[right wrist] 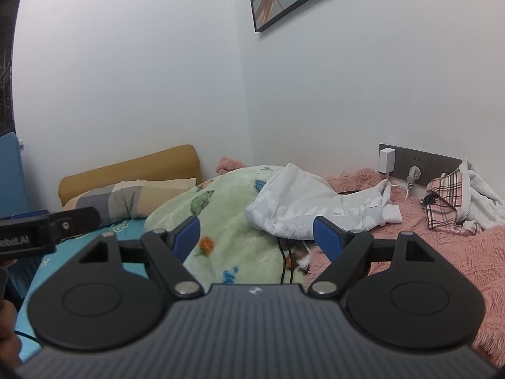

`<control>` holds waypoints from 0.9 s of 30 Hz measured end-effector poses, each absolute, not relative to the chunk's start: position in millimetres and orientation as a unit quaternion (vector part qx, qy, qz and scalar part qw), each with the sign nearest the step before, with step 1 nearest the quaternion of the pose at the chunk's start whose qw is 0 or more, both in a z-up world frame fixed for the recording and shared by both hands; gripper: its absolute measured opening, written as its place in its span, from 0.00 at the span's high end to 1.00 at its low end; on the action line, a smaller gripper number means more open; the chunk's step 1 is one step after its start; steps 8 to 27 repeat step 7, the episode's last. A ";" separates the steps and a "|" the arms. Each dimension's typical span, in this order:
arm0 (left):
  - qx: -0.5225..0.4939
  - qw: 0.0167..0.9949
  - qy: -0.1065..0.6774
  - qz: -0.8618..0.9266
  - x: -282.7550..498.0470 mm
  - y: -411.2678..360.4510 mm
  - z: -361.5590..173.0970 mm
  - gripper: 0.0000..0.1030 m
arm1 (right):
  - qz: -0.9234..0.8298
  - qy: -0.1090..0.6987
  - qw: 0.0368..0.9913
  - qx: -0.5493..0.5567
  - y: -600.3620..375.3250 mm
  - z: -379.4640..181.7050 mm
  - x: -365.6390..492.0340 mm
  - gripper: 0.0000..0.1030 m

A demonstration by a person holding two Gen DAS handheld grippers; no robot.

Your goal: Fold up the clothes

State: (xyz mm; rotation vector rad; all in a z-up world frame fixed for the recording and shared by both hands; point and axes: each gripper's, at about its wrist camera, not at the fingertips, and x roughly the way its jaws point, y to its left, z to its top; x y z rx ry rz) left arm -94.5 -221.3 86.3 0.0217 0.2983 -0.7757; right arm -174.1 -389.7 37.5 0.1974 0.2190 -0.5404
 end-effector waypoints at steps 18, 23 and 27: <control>0.009 0.915 0.146 -0.376 -96.2 -218.3 87.6 0.00 | -0.261 0.110 0.954 0.096 -383.4 40.0 -177.5 0.22; 0.009 0.915 0.146 -0.376 -96.2 -218.3 87.6 0.00 | -0.261 0.110 0.954 0.096 -383.4 40.0 -177.5 0.22; 0.009 0.915 0.146 -0.376 -96.2 -218.3 87.6 0.00 | -0.261 0.110 0.954 0.096 -383.4 40.0 -177.5 0.22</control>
